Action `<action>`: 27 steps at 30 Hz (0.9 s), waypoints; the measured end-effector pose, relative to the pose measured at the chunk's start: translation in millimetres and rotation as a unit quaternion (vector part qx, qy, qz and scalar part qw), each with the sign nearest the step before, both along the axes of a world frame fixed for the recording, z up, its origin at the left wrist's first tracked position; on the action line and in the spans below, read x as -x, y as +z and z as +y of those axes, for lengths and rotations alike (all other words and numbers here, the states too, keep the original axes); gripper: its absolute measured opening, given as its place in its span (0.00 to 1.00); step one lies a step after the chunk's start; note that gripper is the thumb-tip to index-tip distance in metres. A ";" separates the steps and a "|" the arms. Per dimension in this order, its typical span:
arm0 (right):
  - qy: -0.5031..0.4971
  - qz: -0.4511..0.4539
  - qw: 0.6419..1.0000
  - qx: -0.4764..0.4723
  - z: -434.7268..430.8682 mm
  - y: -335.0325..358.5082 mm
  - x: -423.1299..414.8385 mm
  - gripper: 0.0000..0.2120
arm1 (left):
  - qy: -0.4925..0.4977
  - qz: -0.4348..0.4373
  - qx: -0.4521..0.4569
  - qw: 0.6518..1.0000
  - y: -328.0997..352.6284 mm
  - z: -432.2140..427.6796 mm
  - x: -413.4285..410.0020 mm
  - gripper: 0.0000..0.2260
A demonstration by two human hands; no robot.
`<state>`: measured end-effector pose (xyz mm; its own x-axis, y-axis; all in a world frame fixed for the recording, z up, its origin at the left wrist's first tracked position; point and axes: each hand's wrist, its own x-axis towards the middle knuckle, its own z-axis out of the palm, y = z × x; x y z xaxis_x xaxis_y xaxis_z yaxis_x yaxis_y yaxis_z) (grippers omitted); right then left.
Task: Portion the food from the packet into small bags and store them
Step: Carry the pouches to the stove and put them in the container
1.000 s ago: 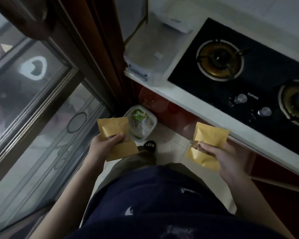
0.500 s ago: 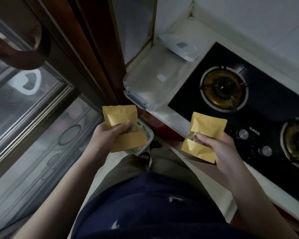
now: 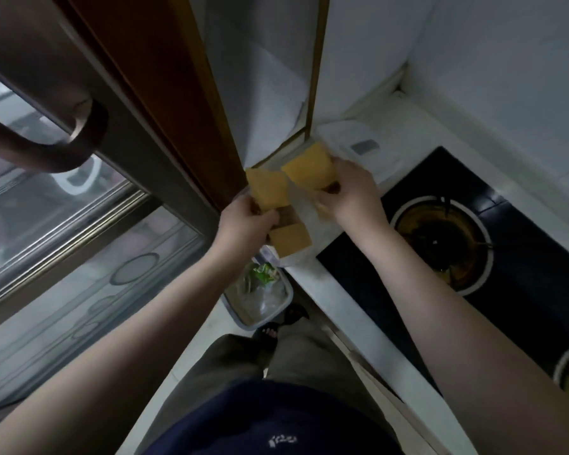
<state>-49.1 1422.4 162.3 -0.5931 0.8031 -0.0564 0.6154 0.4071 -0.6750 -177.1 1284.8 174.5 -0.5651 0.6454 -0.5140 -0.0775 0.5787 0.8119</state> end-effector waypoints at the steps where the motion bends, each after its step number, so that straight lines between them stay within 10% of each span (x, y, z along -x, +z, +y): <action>1: 0.024 -0.060 0.998 -0.012 7.5 -5.7 11.4 0.13 | -0.009 0.033 0.015 0.999 -2.2 11.7 0.6 0.06; 5: 0.065 -0.208 0.976 -0.017 22.2 -32.2 33.9 0.02 | -0.062 0.112 0.088 0.988 -19.9 37.5 -2.2 0.04; 13: 0.071 -0.278 0.958 -0.007 33.7 -59.2 33.7 0.11 | -0.098 0.155 0.214 0.960 -36.2 46.0 -0.3 0.09; 19: -0.065 0.034 0.987 -0.143 10.1 -42.4 5.0 0.08 | -0.131 0.253 0.106 0.953 -27.0 15.4 5.1 0.03; 24: -0.495 0.176 0.839 0.141 37.5 -45.1 -33.0 0.26 | -0.061 0.265 0.050 0.961 -34.8 -21.5 11.1 0.07; 27: -0.495 0.267 0.733 0.382 59.4 -46.5 -35.2 0.20 | -0.025 0.218 0.071 0.973 -43.8 -27.7 12.4 0.14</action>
<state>-13.9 1481.8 115.8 0.1588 0.7095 -0.6866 -0.0807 -0.6838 -0.7252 -189.4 1257.1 130.7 -0.7190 0.6179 -0.3182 0.2878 0.6814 0.6729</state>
